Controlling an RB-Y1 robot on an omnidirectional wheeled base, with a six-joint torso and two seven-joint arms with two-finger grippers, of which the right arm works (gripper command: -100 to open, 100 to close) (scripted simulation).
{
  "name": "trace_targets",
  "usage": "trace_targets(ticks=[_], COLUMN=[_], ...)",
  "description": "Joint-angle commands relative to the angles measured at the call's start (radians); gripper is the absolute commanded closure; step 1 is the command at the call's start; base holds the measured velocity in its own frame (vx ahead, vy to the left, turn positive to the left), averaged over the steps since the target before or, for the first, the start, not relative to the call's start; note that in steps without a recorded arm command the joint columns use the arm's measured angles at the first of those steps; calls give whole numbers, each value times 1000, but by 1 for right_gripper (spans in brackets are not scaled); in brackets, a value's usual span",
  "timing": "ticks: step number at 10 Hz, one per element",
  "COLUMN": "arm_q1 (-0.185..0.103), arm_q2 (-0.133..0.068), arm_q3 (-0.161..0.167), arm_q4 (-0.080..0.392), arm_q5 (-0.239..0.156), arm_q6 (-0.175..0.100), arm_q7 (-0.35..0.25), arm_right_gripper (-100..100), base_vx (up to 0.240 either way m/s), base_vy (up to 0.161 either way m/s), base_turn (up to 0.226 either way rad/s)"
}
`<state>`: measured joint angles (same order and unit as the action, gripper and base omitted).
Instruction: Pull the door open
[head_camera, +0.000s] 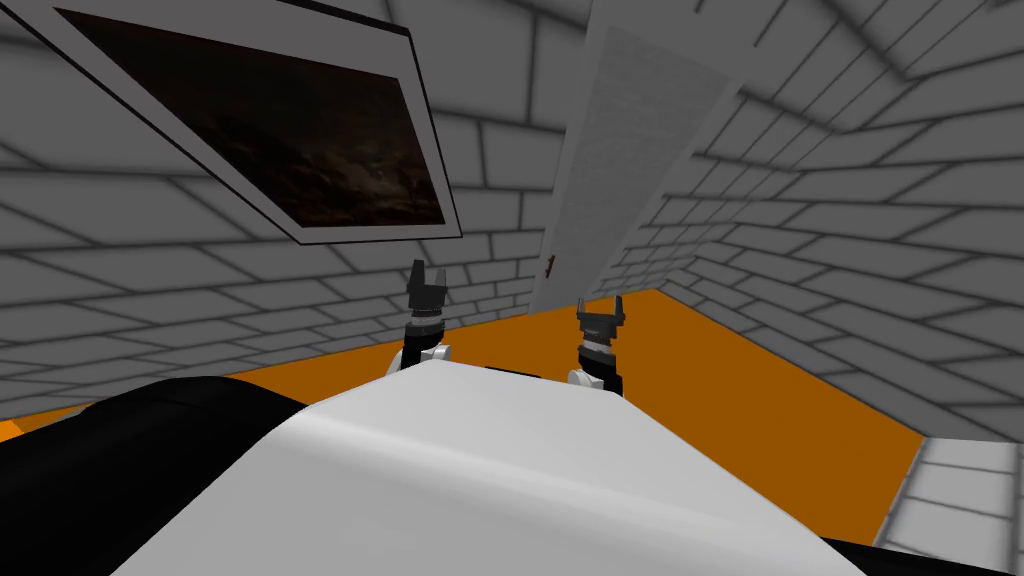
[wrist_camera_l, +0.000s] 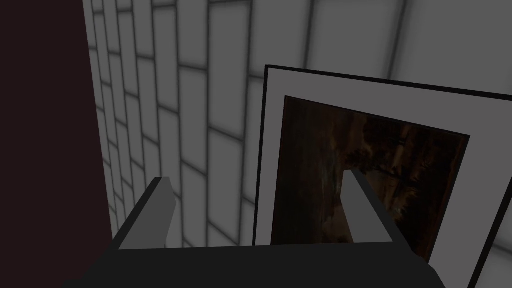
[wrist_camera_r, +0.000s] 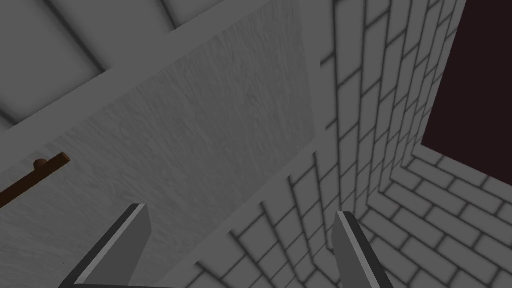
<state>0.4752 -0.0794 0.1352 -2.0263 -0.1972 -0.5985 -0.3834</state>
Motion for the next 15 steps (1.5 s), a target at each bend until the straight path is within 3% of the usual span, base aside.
trace_targets(ticks=[1,15], arm_q1=[-7,-61], arm_q2=[-14,-109], arm_q3=[4,85], arm_q4=[29,289], arm_q5=[-20,-196], arm_q6=[-11,-100], arm_q7=[-30,-277], arm_right_gripper=[-100,-100], base_vx=[76,89], base_vy=[-38,-52], base_turn=[123,120])
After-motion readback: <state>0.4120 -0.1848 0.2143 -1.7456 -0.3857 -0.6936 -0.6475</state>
